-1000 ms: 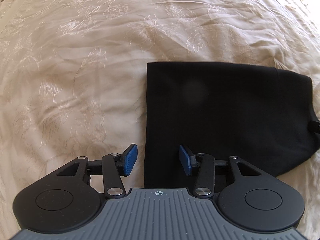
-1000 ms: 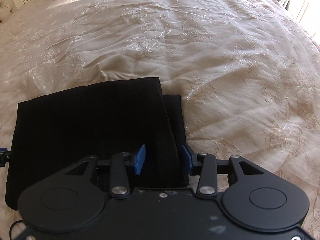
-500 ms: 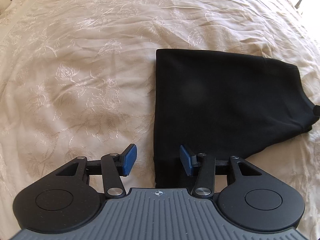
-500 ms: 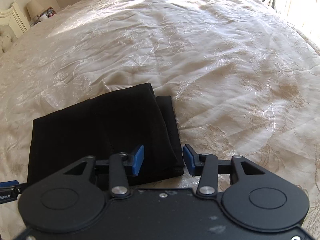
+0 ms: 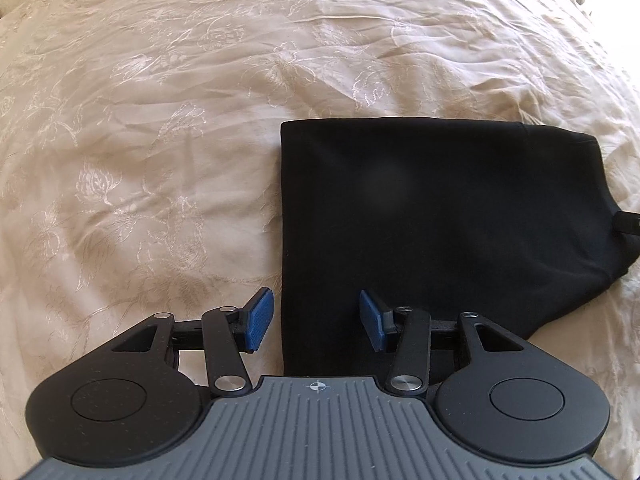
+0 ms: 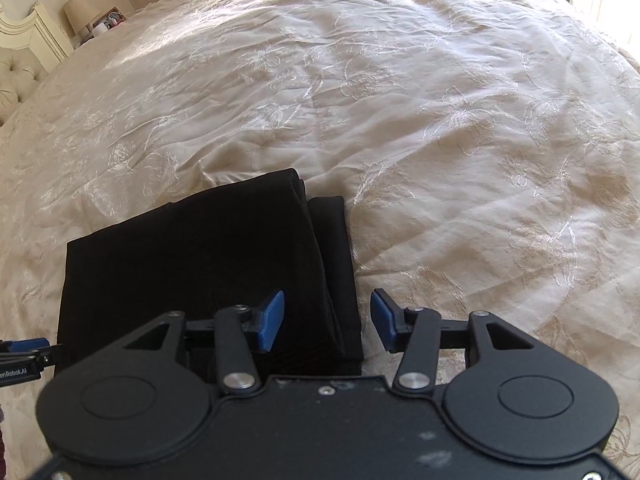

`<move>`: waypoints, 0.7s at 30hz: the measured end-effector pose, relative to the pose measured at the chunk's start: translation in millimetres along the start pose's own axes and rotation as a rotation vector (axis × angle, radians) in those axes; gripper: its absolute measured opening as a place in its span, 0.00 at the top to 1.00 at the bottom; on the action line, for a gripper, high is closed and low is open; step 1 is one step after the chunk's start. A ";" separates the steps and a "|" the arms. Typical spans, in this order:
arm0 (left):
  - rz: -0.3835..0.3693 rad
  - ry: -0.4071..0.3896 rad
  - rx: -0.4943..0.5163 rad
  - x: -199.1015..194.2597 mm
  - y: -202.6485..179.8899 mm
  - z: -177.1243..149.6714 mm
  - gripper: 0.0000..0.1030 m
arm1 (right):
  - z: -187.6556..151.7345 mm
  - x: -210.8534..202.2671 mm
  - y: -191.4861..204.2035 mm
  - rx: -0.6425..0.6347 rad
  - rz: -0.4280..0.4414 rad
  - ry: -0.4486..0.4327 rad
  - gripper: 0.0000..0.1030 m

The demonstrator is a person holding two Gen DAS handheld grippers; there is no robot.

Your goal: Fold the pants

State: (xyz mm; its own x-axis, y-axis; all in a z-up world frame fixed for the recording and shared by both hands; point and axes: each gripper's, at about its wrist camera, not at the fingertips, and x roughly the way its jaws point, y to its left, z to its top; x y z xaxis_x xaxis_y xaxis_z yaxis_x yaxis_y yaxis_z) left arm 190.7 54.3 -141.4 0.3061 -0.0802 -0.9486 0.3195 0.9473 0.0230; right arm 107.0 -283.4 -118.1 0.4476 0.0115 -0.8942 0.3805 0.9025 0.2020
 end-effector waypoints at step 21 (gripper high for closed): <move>-0.145 0.044 -0.079 56.3 -1.0 33.8 0.05 | 18.3 57.8 -12.1 0.112 0.155 0.075 0.32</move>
State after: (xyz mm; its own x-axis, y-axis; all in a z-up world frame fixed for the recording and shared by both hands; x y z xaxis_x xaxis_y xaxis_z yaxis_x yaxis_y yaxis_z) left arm 238.0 38.4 -184.1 0.2221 -0.2057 -0.9531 0.2853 0.9484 -0.1383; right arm 143.1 -301.5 -165.0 0.4477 0.1829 -0.8753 0.4011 0.8338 0.3794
